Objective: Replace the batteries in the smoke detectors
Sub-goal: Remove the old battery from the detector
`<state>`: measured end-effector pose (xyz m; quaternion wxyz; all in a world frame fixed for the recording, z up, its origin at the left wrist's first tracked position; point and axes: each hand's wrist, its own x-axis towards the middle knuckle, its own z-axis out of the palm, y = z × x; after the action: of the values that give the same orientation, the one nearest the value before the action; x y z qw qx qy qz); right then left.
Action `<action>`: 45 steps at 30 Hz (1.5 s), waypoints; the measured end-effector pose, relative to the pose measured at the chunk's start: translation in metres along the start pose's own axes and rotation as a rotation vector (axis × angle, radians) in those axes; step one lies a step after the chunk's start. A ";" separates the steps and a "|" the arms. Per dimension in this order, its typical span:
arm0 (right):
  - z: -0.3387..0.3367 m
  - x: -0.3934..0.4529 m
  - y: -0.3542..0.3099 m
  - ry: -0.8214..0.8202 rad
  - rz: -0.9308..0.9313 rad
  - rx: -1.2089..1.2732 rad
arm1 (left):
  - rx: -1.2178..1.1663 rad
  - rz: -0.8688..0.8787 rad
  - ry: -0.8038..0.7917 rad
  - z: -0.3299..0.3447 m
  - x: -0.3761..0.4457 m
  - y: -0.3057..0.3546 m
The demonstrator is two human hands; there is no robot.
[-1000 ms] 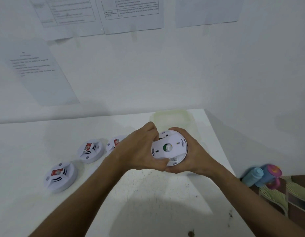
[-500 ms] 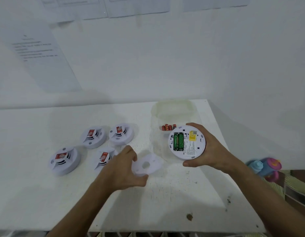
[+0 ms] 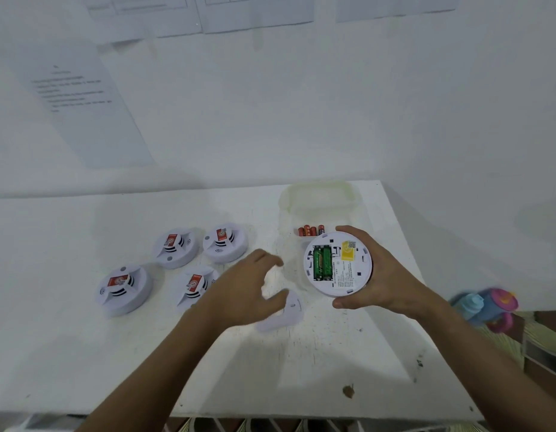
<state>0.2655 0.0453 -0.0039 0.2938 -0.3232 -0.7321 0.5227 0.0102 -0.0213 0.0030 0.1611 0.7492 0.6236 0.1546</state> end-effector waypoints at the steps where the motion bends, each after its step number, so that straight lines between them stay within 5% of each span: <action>1: 0.001 0.001 0.000 0.001 -0.002 -0.008 | -0.032 0.043 0.034 -0.008 0.004 0.009; 7: 0.001 0.007 0.002 0.030 -0.033 -0.018 | 0.037 0.218 0.059 -0.031 0.027 0.048; 26: -0.011 0.021 0.008 0.055 -0.058 -0.106 | 0.459 0.263 -0.211 -0.037 0.072 0.071; 39: -0.021 0.025 0.009 0.156 -0.041 -0.025 | 0.308 0.543 0.076 -0.020 0.069 0.049; 45: -0.033 0.023 0.017 0.211 -0.022 -0.005 | -0.016 0.390 0.062 -0.007 0.085 0.058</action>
<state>0.2796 0.0859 -0.0087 0.3743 -0.3691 -0.7019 0.4806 0.0733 0.0530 0.0376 0.1151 0.8493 0.4701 0.2107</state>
